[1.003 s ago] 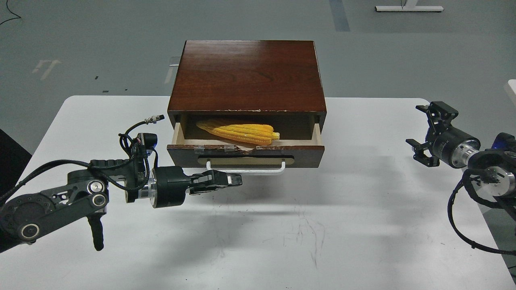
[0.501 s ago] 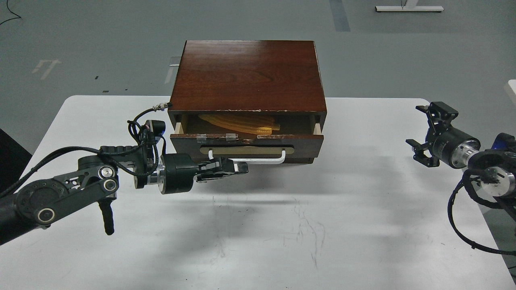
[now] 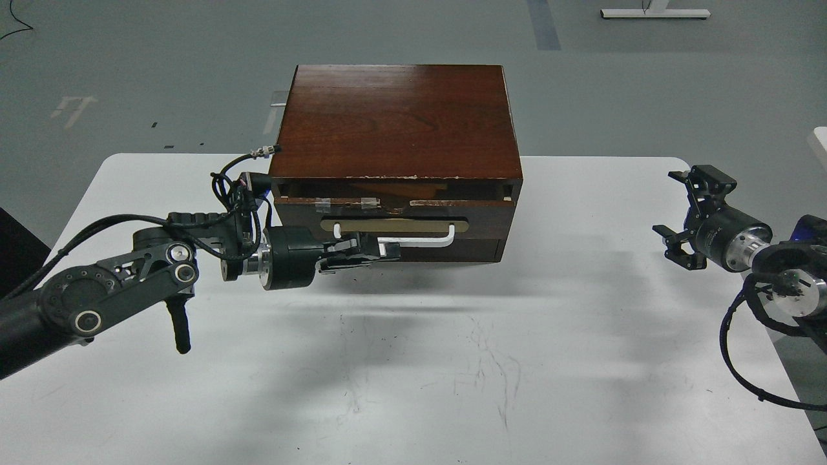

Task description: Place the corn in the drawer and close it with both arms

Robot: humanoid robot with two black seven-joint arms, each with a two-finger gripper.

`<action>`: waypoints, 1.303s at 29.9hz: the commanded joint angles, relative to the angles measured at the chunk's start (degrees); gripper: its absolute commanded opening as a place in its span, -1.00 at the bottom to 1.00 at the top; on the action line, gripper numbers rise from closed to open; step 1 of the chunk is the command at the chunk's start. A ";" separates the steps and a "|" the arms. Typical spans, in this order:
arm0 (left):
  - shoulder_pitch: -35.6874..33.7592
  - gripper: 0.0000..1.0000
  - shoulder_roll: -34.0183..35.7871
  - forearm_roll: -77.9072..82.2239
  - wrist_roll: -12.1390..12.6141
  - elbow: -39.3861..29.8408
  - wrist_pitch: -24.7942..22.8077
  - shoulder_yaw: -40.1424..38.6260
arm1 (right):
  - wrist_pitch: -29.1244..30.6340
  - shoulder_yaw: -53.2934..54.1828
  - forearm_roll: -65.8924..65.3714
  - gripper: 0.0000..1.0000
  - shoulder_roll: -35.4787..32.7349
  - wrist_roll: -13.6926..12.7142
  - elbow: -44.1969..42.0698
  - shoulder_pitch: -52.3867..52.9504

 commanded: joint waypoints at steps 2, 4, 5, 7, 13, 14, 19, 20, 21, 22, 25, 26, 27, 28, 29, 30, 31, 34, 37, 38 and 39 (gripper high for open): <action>-0.36 -1.00 -1.73 -0.11 -0.08 2.62 -0.06 -0.08 | 0.02 0.05 0.00 1.00 0.15 -0.05 0.09 0.53; -0.36 -1.00 -2.09 -0.03 -0.17 3.16 -0.06 -0.08 | 0.02 0.05 0.00 1.00 0.15 -0.05 0.09 0.70; -0.44 -1.00 -2.52 -0.11 -0.17 3.68 -0.06 -0.08 | 0.02 0.05 0.00 1.00 0.15 -0.05 0.09 0.96; -0.71 -1.00 -3.05 -0.03 -0.08 4.12 -0.06 0.00 | 0.02 0.13 0.00 1.00 0.15 -0.05 0.17 1.14; -1.14 -1.00 -4.11 -0.03 -0.17 5.44 -0.06 0.00 | 0.02 0.13 0.09 1.00 0.15 -0.05 0.26 1.23; -1.24 -1.00 -4.11 -0.03 -0.08 5.44 -0.06 0.00 | 0.02 0.13 0.09 1.00 0.15 -0.05 0.26 1.23; -1.94 -1.00 -4.11 -0.11 -0.25 7.19 -0.06 -0.08 | 0.02 0.13 0.09 1.00 0.15 -0.05 0.26 1.23; -2.03 -1.00 -4.11 -0.12 -0.34 7.72 -0.06 -0.08 | 0.02 0.13 0.09 1.00 0.06 0.04 0.26 1.23; -2.11 -1.00 -4.11 -0.12 -0.34 7.99 -0.06 -0.08 | 0.02 0.13 0.09 1.00 0.06 -0.05 0.26 1.23; -2.55 -1.00 -4.11 -0.12 -0.34 8.16 -0.06 0.00 | 0.02 0.13 0.09 1.00 0.06 -0.05 0.26 1.23; -2.73 -1.00 -4.19 -0.12 -0.34 8.17 -0.06 0.00 | 0.11 0.13 0.09 1.00 0.06 -0.05 0.26 1.23; -2.73 -1.00 -4.20 -0.12 -0.34 8.17 -0.06 0.00 | 0.11 0.13 0.00 1.00 0.06 -0.05 0.35 1.23; -2.82 -1.00 -4.20 -0.29 -0.43 8.08 -0.06 0.00 | 0.19 0.13 0.09 1.00 0.06 -0.05 0.35 1.23; -2.82 -0.81 -4.11 -0.55 -0.61 7.82 -0.06 -0.08 | 0.19 0.13 0.09 1.00 0.06 -0.05 0.44 1.23; -2.82 -0.55 -4.11 -0.90 -0.69 7.55 -0.06 0.00 | 0.19 0.13 0.09 1.00 0.06 -0.05 0.44 1.23; -2.73 -0.28 -3.93 -1.34 -0.78 7.29 -0.06 -0.08 | 0.19 0.13 0.09 1.00 0.06 -0.05 0.35 1.23; -2.73 0.33 -3.24 -3.09 -1.04 6.68 -0.06 -0.17 | 0.19 0.13 0.09 1.00 0.06 -0.05 0.35 1.23; -2.64 0.95 -0.34 -10.90 -3.84 4.48 -0.06 -0.44 | 0.19 0.13 0.09 1.00 -0.29 -0.05 0.35 1.41; -2.64 0.95 3.00 -15.05 -6.58 2.28 -0.06 -0.78 | 0.19 0.13 0.09 1.00 -0.38 -0.05 0.35 1.93; -2.64 0.95 3.97 -16.01 -7.19 1.58 -0.06 -1.13 | 0.19 0.05 0.09 1.00 -0.29 -0.05 0.35 2.37; -2.56 0.95 5.89 -18.90 -8.50 1.05 -0.06 -2.79 | 0.19 0.05 0.00 1.00 -0.20 -0.05 0.18 3.07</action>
